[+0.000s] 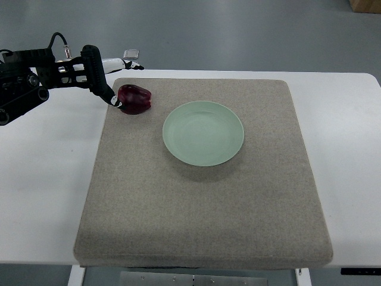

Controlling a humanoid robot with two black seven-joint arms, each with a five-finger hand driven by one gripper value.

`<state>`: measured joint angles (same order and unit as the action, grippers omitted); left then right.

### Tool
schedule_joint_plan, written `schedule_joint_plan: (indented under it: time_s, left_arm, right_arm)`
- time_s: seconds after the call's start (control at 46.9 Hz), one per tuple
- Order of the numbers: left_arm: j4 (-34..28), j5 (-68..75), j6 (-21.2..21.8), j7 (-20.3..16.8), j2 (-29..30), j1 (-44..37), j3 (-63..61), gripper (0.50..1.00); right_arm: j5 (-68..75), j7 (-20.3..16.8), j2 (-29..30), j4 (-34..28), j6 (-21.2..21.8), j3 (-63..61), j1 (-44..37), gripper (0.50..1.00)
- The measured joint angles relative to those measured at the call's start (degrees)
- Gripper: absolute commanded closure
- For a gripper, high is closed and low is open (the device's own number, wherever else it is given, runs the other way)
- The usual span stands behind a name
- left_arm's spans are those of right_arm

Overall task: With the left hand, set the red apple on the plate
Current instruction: 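Close the left hand's fingers around the red apple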

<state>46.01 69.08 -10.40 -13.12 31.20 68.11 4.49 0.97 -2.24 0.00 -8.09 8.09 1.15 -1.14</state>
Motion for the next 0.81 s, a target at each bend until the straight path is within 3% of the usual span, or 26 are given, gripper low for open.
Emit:
schedule_joint_plan:
  time_s: [0.618, 0.81]
  left_arm:
    - [-2.7, 2.6, 2.1, 0.0, -4.8, -1.1, -3.6, 0.525]
    - [-3.2, 5.9, 3.6, 0.0, -4.9, -1.0, -5.1, 0.673]
  right_arm:
    - [0.0, 0.0, 0.0, 0.0, 0.0, 0.0, 0.0, 0.57]
    - [0.0, 0.0, 0.0, 0.0, 0.0, 0.0, 0.0, 0.57]
